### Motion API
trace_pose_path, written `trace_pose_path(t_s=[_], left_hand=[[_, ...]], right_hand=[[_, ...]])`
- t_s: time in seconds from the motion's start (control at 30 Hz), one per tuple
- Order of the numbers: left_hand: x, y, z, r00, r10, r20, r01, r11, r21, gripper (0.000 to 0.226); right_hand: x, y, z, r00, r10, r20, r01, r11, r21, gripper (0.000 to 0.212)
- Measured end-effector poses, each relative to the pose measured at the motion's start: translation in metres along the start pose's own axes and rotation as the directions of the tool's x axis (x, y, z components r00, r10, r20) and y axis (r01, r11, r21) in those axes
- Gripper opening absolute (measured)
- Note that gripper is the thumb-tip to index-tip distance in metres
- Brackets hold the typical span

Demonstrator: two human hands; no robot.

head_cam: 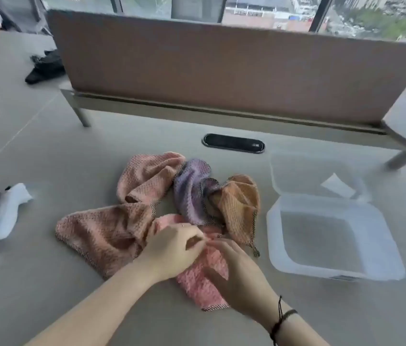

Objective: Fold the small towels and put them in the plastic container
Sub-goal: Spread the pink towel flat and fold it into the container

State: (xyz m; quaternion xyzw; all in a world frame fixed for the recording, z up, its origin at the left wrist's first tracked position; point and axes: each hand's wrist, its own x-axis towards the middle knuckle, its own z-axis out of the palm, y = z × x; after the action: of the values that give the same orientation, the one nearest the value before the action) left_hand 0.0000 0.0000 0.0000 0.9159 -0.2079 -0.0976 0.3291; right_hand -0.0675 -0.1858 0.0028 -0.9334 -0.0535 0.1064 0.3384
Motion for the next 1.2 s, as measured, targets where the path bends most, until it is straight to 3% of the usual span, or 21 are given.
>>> trace_pose_path(t_s=[0.13,0.23,0.43,0.7,0.87,1.07,1.2], left_hand=[[-0.007,-0.029,0.046,0.975,0.162,-0.149,-0.142,0.98,0.137,0.017],[-0.011,-0.032,0.06,0.935,0.267,-0.236,-0.213,0.949,0.231,0.025],[-0.011,-0.037,0.071,0.93,0.265,-0.256,-0.192,0.942,0.275,0.049],[-0.036,-0.033,0.082,0.922,0.262,-0.285,-0.148,0.919,0.365,0.05],[-0.039,-0.026,0.08,0.898,0.279,-0.34,-0.115,0.895,0.431,0.034],[-0.052,-0.023,0.078,0.911,0.275,-0.307,-0.162,0.924,0.347,0.049],[-0.055,-0.024,0.077,0.924,0.255,-0.285,-0.133,0.913,0.386,0.045]], right_hand=[[0.0,0.038,0.045,0.977,-0.207,-0.043,0.188,0.944,-0.273,0.071],[0.0,0.047,0.055,0.948,-0.294,-0.119,0.24,0.909,-0.34,0.071],[-0.009,0.052,0.07,0.883,-0.423,-0.204,0.282,0.825,-0.49,0.06],[-0.029,0.052,0.07,0.912,-0.358,-0.199,0.242,0.864,-0.441,0.053],[-0.034,0.059,0.065,0.892,-0.327,-0.312,0.148,0.864,-0.481,0.048],[-0.036,0.065,0.063,0.858,-0.243,-0.452,-0.018,0.866,-0.5,0.058],[-0.034,0.073,0.061,0.871,-0.265,-0.412,0.082,0.908,-0.41,0.039]])
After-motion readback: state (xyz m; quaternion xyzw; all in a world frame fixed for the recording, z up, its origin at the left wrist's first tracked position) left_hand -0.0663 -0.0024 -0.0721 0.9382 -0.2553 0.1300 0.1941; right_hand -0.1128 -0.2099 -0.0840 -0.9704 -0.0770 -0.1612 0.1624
